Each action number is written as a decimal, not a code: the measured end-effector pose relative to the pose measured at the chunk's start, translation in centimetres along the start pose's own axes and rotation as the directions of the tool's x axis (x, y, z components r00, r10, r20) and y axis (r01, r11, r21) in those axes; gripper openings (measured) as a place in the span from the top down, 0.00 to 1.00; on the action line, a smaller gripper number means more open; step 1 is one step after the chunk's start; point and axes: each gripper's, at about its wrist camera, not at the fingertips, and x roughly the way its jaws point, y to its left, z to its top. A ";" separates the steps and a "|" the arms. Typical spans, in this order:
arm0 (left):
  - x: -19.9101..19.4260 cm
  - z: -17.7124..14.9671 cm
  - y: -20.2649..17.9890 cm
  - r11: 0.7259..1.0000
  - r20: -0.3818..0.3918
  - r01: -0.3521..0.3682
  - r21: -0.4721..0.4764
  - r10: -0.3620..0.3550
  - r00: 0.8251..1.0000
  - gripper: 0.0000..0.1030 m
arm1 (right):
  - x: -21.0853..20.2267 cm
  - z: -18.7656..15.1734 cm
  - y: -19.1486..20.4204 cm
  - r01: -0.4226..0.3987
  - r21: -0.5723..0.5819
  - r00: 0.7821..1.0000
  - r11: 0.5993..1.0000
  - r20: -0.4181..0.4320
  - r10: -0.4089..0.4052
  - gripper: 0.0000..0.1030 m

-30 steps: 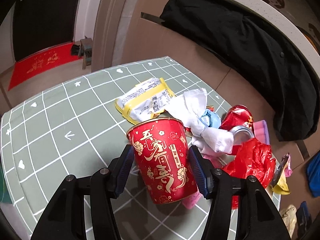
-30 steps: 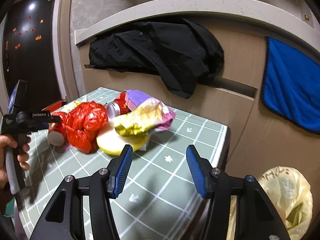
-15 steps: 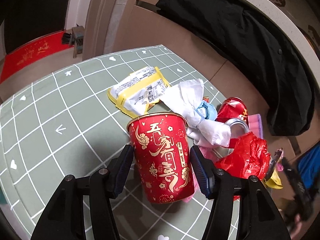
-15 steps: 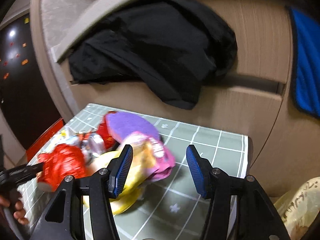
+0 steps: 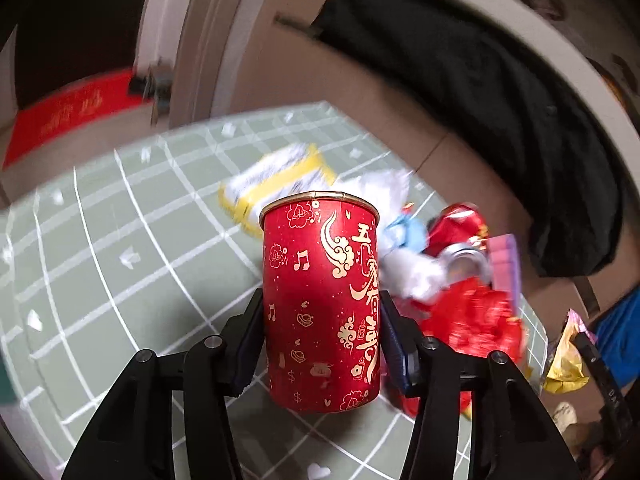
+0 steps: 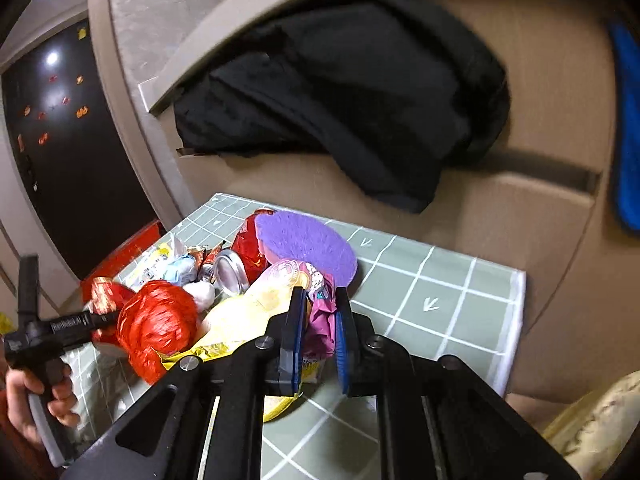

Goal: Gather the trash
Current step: 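Close the left gripper on the red paper cup while the right gripper grasps the pink wrapper, then carry the cup and wrapper over the bin and open both grippers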

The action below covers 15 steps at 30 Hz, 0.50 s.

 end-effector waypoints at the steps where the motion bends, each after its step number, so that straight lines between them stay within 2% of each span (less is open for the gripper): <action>1: -1.0 -0.1 -0.5 1.000 0.028 0.002 0.023 -0.003 1.000 0.49 | -0.9 0.0 0.2 0.005 -0.014 1.000 1.000 0.012 -0.005 0.88; 5: -5.2 -0.5 -3.7 0.992 0.128 0.042 0.119 -0.057 0.990 0.48 | -4.9 0.8 0.1 0.026 -0.041 0.997 0.999 0.074 -0.023 0.88; 9: -9.6 -1.6 -7.8 0.965 0.211 0.087 0.247 -0.141 0.967 0.48 | -8.9 1.0 0.5 0.098 -0.089 0.985 0.991 0.152 -0.084 0.88; 12: -12.2 -2.5 -10.6 0.940 0.238 0.132 0.316 -0.213 0.948 0.48 | -12.0 1.0 0.4 0.145 -0.110 0.972 0.983 0.199 -0.121 0.88; 15: -13.5 -3.4 -13.2 0.911 0.213 0.209 0.356 -0.297 0.931 0.48 | -15.3 0.8 0.1 0.216 -0.121 0.949 0.969 0.258 -0.179 0.88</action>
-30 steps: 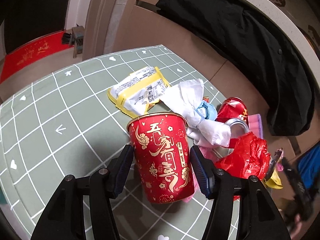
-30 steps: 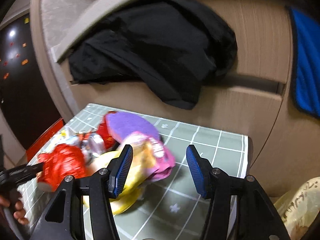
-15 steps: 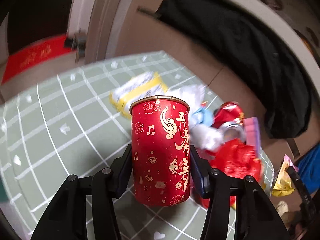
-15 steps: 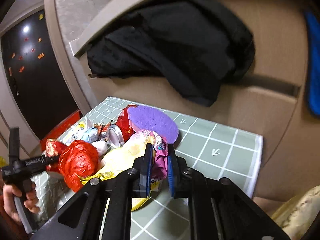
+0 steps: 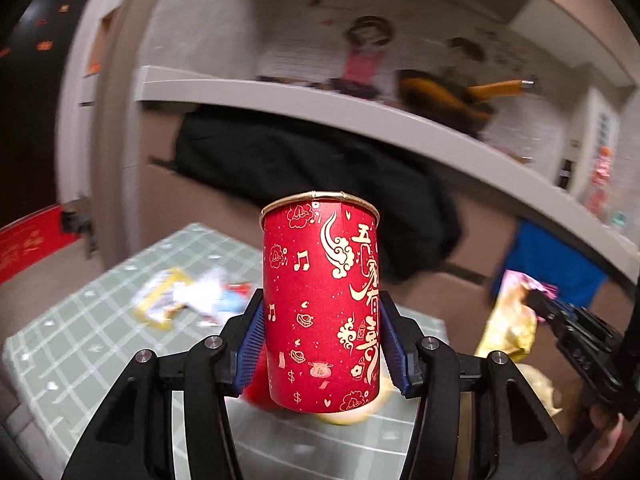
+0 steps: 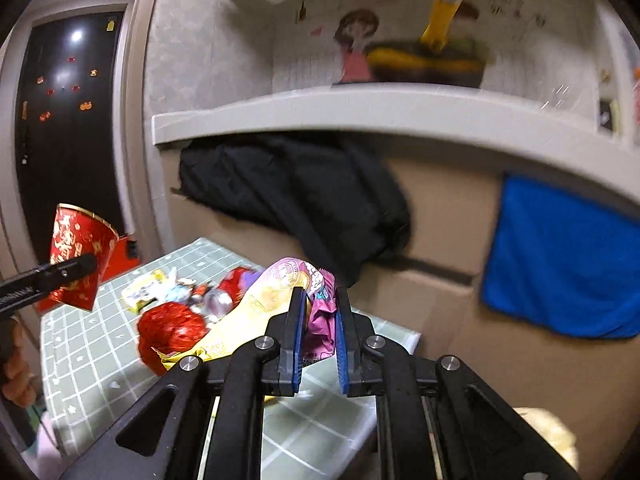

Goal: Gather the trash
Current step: 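Carry the cup and wrapper over the bin and open both grippers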

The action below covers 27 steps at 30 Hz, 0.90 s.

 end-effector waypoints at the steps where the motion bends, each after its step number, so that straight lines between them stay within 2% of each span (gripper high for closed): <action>1: 0.0 -0.1 -1.2 0.999 -0.003 0.033 0.005 -0.033 0.999 0.48 | -1.2 0.1 -0.6 0.021 -0.007 1.000 1.000 0.016 -0.021 0.88; 3: 0.3 -0.3 -3.3 0.997 -0.013 0.081 0.019 -0.080 0.997 0.48 | -3.2 0.1 -1.6 0.062 -0.020 0.997 0.998 0.043 -0.061 0.88; 7: 1.5 -1.2 -8.5 0.981 -0.069 0.191 0.043 -0.187 0.980 0.48 | -7.0 -0.6 -4.4 0.160 -0.031 0.984 0.987 0.078 -0.157 0.88; 13: 2.9 -3.3 -16.4 0.940 -0.155 0.327 0.095 -0.310 0.938 0.48 | -11.1 -2.1 -9.3 0.259 0.010 0.963 0.966 0.071 -0.259 0.88; 19: 4.1 -5.8 -21.8 0.900 -0.228 0.416 0.128 -0.381 0.896 0.48 | -12.8 -4.1 -13.5 0.320 0.059 0.946 0.946 0.035 -0.323 0.88; 27: 6.8 -9.4 -25.7 0.879 -0.327 0.457 0.135 -0.396 0.858 0.48 | -13.0 -7.0 -17.5 0.346 0.128 0.938 0.929 -0.021 -0.346 0.88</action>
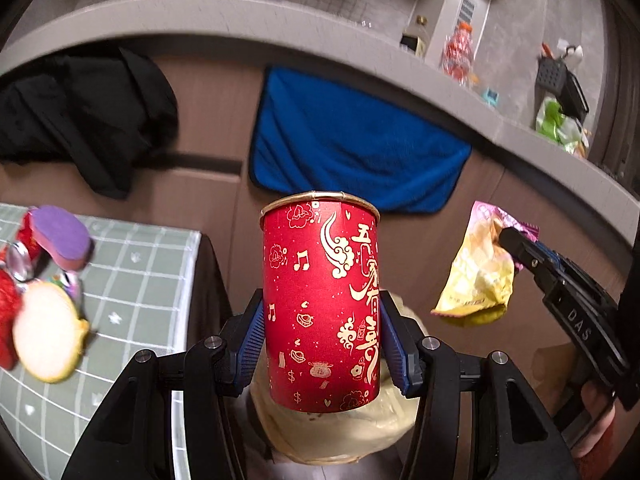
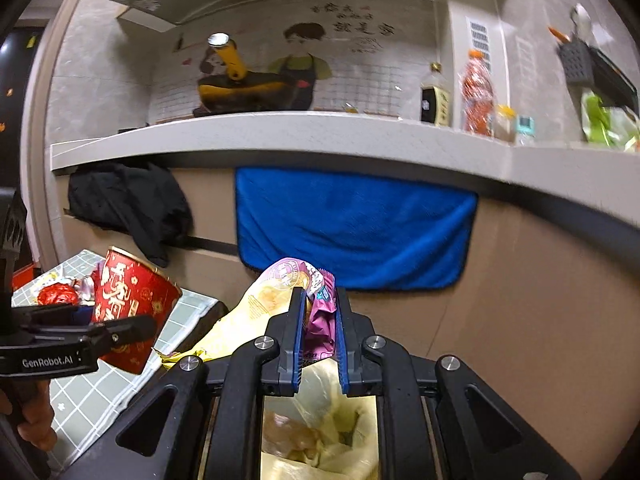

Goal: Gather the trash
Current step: 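Carry the cup and wrapper over the bin and open both grippers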

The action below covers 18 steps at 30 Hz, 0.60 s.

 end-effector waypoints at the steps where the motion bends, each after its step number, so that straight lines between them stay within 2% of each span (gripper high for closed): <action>1: 0.8 -0.4 -0.1 1.000 -0.020 0.001 0.002 -0.001 1.000 0.48 | 0.4 -0.4 -0.5 -0.005 0.016 1.000 1.000 -0.016 0.005 0.88; 10: 6.0 -2.7 0.3 0.999 -0.148 0.023 -0.023 -0.026 0.989 0.48 | 4.3 -4.3 -2.1 -0.012 0.058 0.991 0.998 -0.135 0.020 0.88; 18: 8.9 -3.3 0.8 0.999 -0.211 0.034 -0.038 -0.041 0.977 0.47 | 7.0 -6.1 -3.0 0.005 0.069 0.981 0.998 -0.192 0.008 0.88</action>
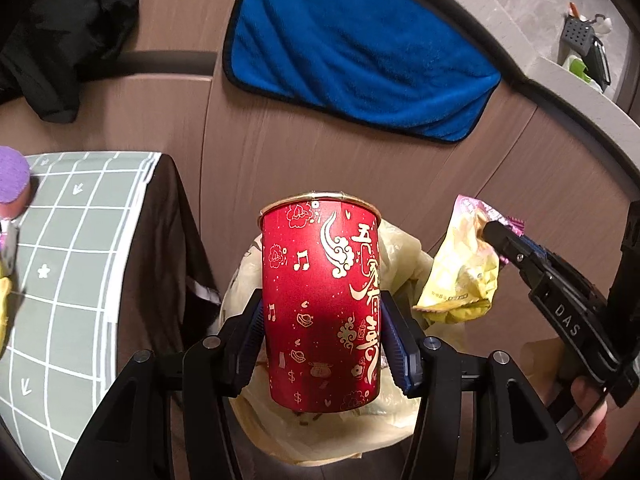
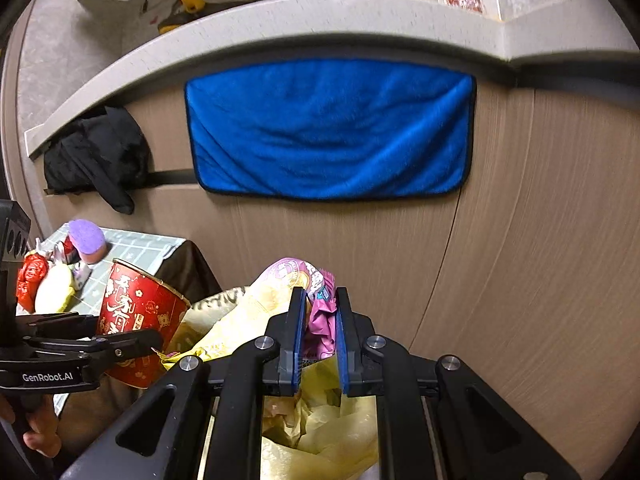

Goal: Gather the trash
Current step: 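Carry the cup and wrapper over the bin and open both grippers, then return the left tool to the table and grasp the red plastic bag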

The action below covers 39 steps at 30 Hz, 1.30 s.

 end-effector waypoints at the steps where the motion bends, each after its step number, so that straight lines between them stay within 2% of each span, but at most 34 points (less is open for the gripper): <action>1: 0.3 0.1 0.1 1.000 -0.005 0.001 -0.002 -0.001 1.000 0.46 | 0.3 -0.2 -0.1 0.001 0.003 1.000 1.000 -0.007 -0.001 0.88; 8: 1.6 0.3 0.1 1.000 -0.023 0.023 -0.009 -0.023 0.999 0.43 | 1.4 -1.4 -0.7 -0.016 0.036 0.999 0.999 -0.040 0.017 0.87; 12: 1.6 0.6 0.4 0.999 0.000 0.026 -0.026 -0.026 1.000 0.39 | 1.6 -2.1 -1.4 -0.043 0.079 0.997 0.996 -0.055 0.048 0.72; 17: 1.2 1.5 0.9 0.999 -0.023 0.018 -0.029 -0.018 1.000 0.39 | 1.0 -2.7 -2.1 -0.031 0.115 0.997 0.993 -0.064 0.039 0.72; 19: 0.2 1.7 1.2 1.000 -0.001 -0.002 -0.027 0.002 1.000 0.39 | 0.5 -2.7 -2.3 -0.022 0.124 0.998 0.992 -0.058 0.029 0.72; 23: -3.7 1.5 2.4 0.996 0.110 -0.090 -0.011 0.091 0.990 0.39 | -0.7 -2.3 -2.0 -0.015 0.126 0.999 0.992 -0.037 0.019 0.72; 25: -6.0 1.2 3.4 0.991 0.162 -0.131 -0.031 0.134 0.978 0.39 | -1.3 -2.1 -1.6 -0.020 0.126 0.999 0.992 -0.024 0.023 0.72; 27: -8.6 0.5 4.6 0.980 0.221 -0.189 -0.054 0.197 0.955 0.39 | -1.9 -1.7 -0.8 -0.036 0.121 0.999 0.992 -0.007 0.037 0.72; 30: -12.5 -0.5 6.5 0.956 0.299 -0.282 -0.083 0.293 0.908 0.39 | -2.8 -0.9 1.1 -0.074 0.104 0.997 0.992 0.018 0.073 0.72; 31: -14.1 -1.0 7.3 0.944 0.323 -0.317 -0.096 0.331 0.887 0.39 | -3.0 -0.6 1.9 -0.095 0.098 0.995 0.991 0.026 0.092 0.72; 39: -23.2 -4.7 15.4 0.882 0.363 -0.414 -0.227 0.471 0.804 0.39 | -4.0 1.7 10.5 -0.254 -0.003 0.965 0.967 0.068 0.254 0.69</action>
